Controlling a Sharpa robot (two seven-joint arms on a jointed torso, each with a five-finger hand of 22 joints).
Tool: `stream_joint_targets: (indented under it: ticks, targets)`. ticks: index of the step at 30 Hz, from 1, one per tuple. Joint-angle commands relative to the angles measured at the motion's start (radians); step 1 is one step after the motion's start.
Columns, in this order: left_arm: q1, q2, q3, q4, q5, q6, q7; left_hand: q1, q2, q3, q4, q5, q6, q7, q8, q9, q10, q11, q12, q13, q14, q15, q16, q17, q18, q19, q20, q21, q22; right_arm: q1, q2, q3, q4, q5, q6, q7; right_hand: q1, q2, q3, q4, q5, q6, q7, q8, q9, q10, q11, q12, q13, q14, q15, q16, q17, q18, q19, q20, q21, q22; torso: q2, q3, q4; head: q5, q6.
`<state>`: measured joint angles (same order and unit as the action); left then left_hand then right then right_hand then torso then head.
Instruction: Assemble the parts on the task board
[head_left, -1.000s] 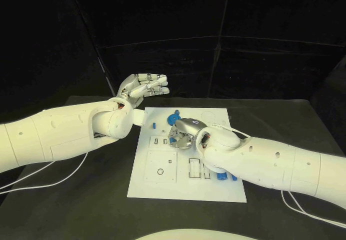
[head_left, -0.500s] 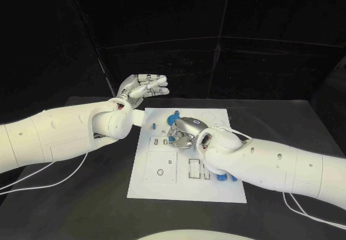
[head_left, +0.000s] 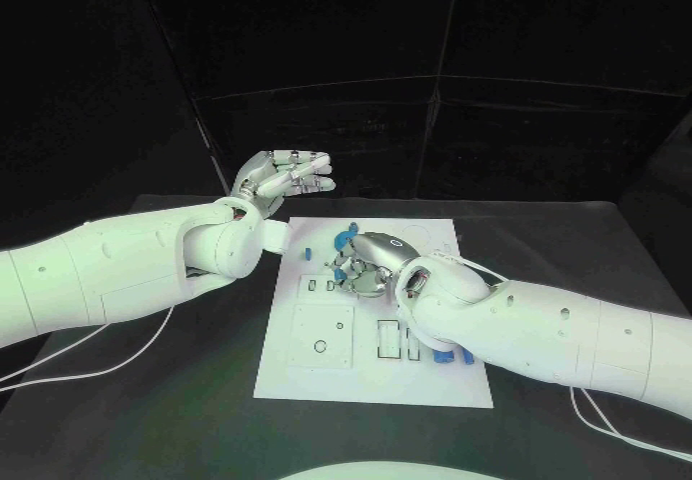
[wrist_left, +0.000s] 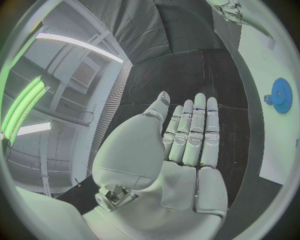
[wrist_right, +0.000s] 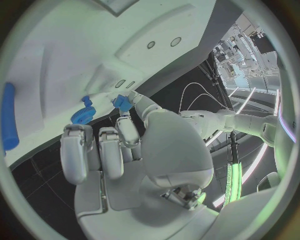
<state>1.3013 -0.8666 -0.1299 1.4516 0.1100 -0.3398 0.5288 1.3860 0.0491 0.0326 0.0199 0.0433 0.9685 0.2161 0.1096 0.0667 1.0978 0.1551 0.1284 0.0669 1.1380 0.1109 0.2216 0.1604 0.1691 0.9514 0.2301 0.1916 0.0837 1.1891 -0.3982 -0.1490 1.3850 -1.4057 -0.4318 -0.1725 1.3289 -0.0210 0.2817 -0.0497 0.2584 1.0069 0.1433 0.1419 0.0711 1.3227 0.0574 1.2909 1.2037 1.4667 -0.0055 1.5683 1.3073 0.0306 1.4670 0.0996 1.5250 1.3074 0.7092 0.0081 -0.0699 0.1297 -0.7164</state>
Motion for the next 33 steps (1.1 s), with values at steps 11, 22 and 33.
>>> stream_joint_targets:
  ticks: [11,22,33]
  targets:
    - [-0.004,-0.016,0.000,-0.004,-0.071,0.052,-0.096,-0.059,0.003,-0.037,0.046,0.005,0.072,-0.053,-0.005,0.003,0.150,-0.069,0.033,0.043,0.232,-0.092,0.311,0.206,0.011,0.239,-0.101,0.148,0.074,0.001,-0.048,0.001,0.024,0.124,-0.087,0.238,-0.007,-0.008,0.018,-0.003,-0.014,0.004,0.003,-0.004,0.000,-0.026,0.001,-0.041,-0.049,0.104,-0.008,0.002,0.263,-0.007,0.050,-0.006,0.001,0.154,-0.001,-0.0008,0.0008,0.006,0.011]
    - [-0.005,-0.026,-0.010,0.001,-0.229,0.148,-0.259,-0.135,0.026,-0.075,0.111,0.003,0.057,-0.041,-0.030,0.001,0.102,-0.051,0.002,0.047,0.199,-0.085,0.446,0.311,0.008,0.253,-0.100,0.188,0.104,0.000,-0.096,0.001,0.076,0.176,-0.172,0.344,-0.009,-0.011,0.033,-0.006,-0.015,0.008,0.002,-0.009,0.001,-0.016,0.000,-0.052,-0.052,0.104,-0.008,0.002,0.263,-0.008,0.052,-0.006,0.003,0.159,0.001,0.0004,0.0013,0.012,0.027]
    - [-0.005,-0.032,-0.045,0.030,-0.310,0.299,-0.449,-0.289,0.086,-0.226,0.271,-0.002,0.051,-0.073,-0.019,0.008,0.175,-0.091,0.281,0.236,0.312,-0.120,1.008,0.894,0.007,0.315,-0.139,0.323,0.195,0.001,-0.219,0.006,0.215,0.236,-0.241,0.393,-0.011,-0.014,0.035,-0.007,-0.014,0.012,0.002,-0.009,0.001,0.009,-0.001,-0.025,-0.019,0.104,-0.009,0.002,0.263,-0.010,0.056,-0.007,0.006,0.167,0.000,0.0003,-0.0059,0.024,0.027]
